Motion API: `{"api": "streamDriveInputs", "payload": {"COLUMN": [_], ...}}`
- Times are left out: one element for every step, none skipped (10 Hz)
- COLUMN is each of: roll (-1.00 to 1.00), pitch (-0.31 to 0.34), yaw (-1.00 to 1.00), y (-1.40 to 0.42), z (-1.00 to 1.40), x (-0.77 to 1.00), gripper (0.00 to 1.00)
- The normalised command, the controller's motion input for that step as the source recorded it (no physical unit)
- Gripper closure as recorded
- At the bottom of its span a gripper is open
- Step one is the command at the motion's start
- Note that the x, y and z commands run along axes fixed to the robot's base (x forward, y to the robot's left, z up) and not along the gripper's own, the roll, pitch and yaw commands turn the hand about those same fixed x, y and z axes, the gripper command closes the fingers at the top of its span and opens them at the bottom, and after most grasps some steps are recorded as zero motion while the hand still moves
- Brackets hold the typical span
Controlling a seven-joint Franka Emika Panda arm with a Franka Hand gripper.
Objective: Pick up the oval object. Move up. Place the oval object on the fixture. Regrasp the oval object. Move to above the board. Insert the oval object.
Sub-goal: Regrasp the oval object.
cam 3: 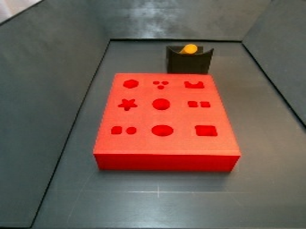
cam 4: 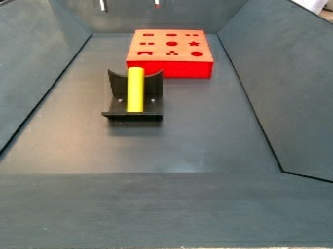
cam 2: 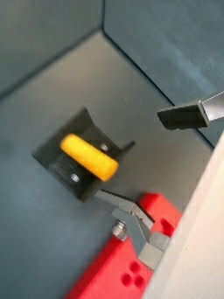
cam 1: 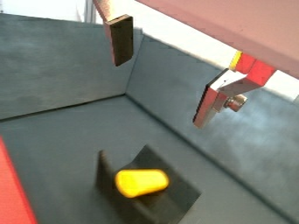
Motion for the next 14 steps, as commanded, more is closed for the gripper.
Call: {"api": "streamDriveInputs", "payload": {"roll": [1.00, 1.00, 1.00, 1.00, 1.00, 0.75, 0.62, 0.39, 0.28, 0.16, 0.14, 0.12, 0.11, 0.09], "pitch": [-0.012, 0.006, 0.022, 0.045, 0.074, 0.109, 0.112, 0.110, 0.095, 0.142, 0.119, 0.062, 0.035, -0.037], "yaw": [0.03, 0.03, 0.03, 0.04, 0.05, 0.07, 0.08, 0.10, 0.12, 0.15, 0.16, 0.18, 0.18, 0.17], "y": [-0.03, -0.03, -0.03, -0.03, -0.03, -0.04, -0.04, -0.03, -0.03, 0.07, 0.08, 0.07, 0.06, 0.06], "z": [0.00, 0.00, -0.01, -0.01, -0.01, -0.01, -0.01, -0.01, -0.01, -1.00, -1.00, -1.00, -1.00, -1.00], "x": [0.03, 0.04, 0.05, 0.06, 0.08, 0.09, 0.09, 0.08, 0.08, 0.03, 0.03, 0.05, 0.06, 0.07], "gripper": [0.00, 0.00, 0.00, 0.00, 0.00, 0.00, 0.00, 0.00, 0.00, 0.00, 0.00, 0.00, 0.00, 0.00]}}
